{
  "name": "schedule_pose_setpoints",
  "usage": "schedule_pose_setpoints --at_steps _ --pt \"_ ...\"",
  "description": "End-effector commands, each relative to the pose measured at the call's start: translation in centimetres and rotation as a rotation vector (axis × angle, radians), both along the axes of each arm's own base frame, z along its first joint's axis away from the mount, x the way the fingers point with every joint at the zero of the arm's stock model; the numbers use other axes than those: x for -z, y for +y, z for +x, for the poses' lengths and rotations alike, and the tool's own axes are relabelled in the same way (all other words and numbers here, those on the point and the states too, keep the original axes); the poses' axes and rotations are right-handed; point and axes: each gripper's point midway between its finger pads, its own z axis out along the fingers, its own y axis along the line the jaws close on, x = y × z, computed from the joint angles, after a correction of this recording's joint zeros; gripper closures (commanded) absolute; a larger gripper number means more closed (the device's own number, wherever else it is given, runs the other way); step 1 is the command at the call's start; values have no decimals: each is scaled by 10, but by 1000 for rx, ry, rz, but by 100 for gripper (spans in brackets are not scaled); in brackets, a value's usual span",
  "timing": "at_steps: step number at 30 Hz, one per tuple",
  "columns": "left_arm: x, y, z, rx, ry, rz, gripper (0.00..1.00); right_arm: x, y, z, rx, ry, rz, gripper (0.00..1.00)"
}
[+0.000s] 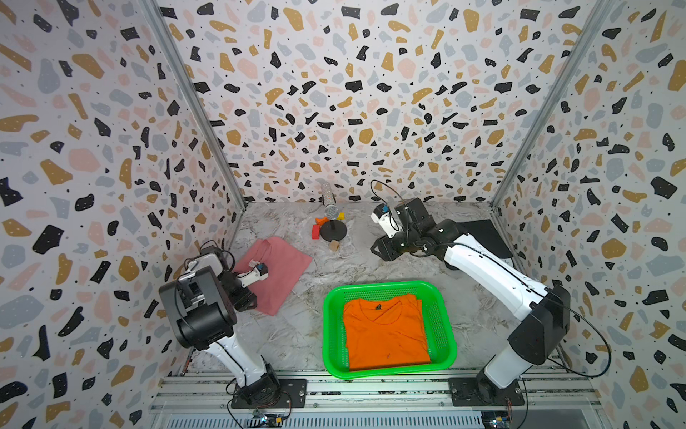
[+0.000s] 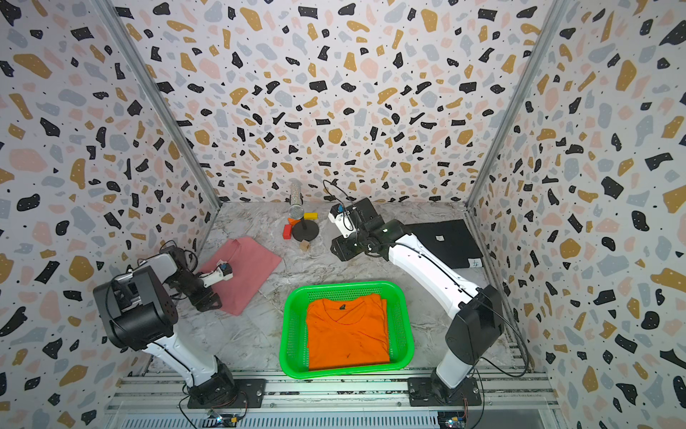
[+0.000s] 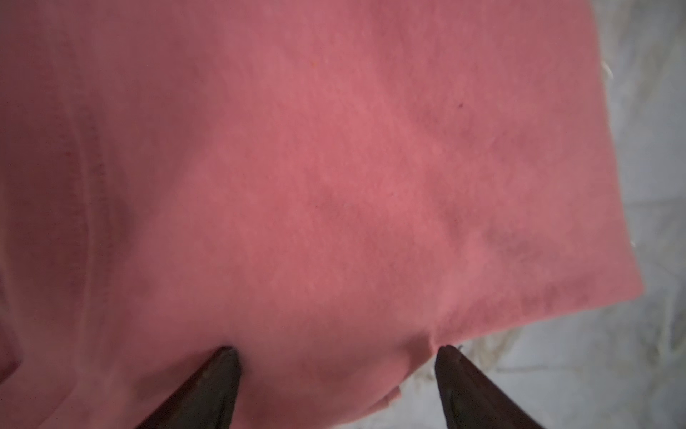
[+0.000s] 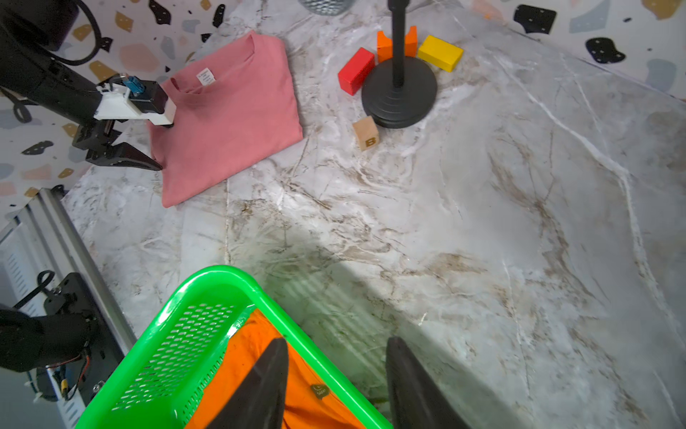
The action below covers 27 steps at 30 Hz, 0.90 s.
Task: Put the folded t-shirts into the basket
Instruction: Move the T-shirt to the center of the board.
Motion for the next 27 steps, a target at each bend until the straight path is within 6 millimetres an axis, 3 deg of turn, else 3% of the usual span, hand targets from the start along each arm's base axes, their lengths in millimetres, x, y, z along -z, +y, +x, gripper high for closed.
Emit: schedule_pose_setpoints --at_steps 1,4,10,12,14,17,21,24,27 --pt "-14 -15 -40 57 93 -135 10 -8 35 -20 -194 -115 10 52" --pt "-41 -10 -31 -59 32 -170 7 3 67 -28 -284 -160 15 52" --pt "-104 11 11 -611 -12 -366 0 31 145 -38 -393 -266 -12 53" --pt "-108 11 24 -774 -19 -421 0 37 164 -42 -415 -317 -26 53" --pt "-99 6 44 -832 -77 -410 0 37 178 -47 -427 -323 13 53" --pt "-82 -14 66 -747 -129 -264 0 36 185 -53 -425 -296 64 54" --pt "-68 -45 98 -595 -160 -223 6 42 168 -55 -397 -316 24 54" --pt "-56 -66 112 -461 -164 -184 6 49 151 -56 -372 -325 -20 54" --pt "-39 -87 110 -312 -112 -172 5 53 136 -57 -346 -328 -54 54"
